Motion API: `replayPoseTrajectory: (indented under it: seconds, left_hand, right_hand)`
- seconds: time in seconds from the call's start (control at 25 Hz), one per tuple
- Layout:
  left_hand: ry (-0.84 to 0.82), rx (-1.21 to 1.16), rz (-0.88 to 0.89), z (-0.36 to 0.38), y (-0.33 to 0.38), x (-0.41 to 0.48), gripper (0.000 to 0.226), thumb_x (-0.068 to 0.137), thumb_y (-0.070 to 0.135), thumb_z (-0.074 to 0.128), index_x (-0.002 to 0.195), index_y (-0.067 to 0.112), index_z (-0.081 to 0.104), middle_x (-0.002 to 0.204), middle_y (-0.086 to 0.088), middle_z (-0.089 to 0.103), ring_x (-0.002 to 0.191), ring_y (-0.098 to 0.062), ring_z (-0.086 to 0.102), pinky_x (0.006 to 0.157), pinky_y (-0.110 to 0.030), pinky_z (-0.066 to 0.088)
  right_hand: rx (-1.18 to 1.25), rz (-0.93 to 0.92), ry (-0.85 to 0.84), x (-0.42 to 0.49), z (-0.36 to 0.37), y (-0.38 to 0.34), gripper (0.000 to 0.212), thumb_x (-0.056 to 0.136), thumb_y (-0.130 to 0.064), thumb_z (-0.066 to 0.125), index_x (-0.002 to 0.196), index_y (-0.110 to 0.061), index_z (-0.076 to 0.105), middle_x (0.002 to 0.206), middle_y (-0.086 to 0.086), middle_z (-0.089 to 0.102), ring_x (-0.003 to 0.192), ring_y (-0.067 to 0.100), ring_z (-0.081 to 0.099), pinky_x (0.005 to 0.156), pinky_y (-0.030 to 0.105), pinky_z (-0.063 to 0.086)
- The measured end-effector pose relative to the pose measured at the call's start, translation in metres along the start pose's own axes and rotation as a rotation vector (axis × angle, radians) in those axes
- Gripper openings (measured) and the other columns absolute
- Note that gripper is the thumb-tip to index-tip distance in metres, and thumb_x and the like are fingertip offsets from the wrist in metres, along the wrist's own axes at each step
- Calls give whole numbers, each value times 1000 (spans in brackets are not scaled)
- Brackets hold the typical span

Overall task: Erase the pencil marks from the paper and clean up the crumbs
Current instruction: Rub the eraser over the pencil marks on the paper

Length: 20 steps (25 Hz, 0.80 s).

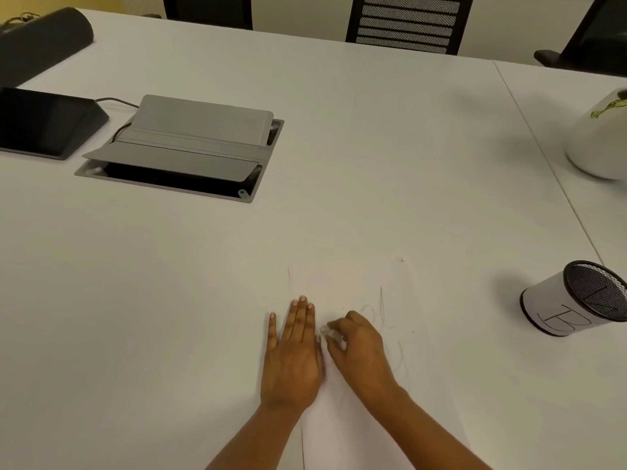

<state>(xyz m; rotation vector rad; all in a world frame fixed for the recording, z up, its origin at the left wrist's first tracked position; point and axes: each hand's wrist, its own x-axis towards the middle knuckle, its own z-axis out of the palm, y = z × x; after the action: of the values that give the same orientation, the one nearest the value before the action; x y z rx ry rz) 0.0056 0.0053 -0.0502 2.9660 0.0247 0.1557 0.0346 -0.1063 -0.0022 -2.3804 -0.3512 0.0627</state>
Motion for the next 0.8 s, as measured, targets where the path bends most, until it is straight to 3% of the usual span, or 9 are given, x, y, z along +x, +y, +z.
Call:
replayPoseTrajectory:
  seconds: [0.12,0.28,0.4,0.56,0.8]
  left_hand:
    - [28,-19,-10,1,0,0,56,97,29,10,134,4,43,140,-12,44,134,-23,33,110,-46,11]
    - [54,-37,-5,0,0,-1,53,97,28,13,136,3,40,141,-12,43,133,-20,27,111,-46,11]
    - [50,-22,-1,0,0,0,52,94,27,21,134,3,43,140,-12,44,135,-21,30,110,-46,11]
    - [44,-8,4,1,0,0,52,95,26,18,135,3,42,141,-12,43,135,-22,30,110,-46,11]
    - [37,-25,-11,-3,0,-1,58,98,28,6,134,3,43,139,-12,45,129,-25,42,108,-46,13]
  right_hand:
    - [12,73,58,20,-9,13,16,83,-9,61,96,-2,66,80,2,53,76,11,48,63,2,27]
    - [24,194,143,36,-16,14,15,83,-5,59,96,1,64,86,12,61,76,13,50,63,8,33]
    - [21,93,87,15,-6,6,14,84,-5,58,95,-1,65,83,7,57,76,14,52,61,2,30]
    - [2,15,27,9,-9,11,16,84,-9,59,97,-2,66,79,-2,49,74,10,47,63,2,28]
    - [-48,128,111,46,-25,27,17,85,-8,58,97,1,65,86,13,60,74,15,50,69,18,37]
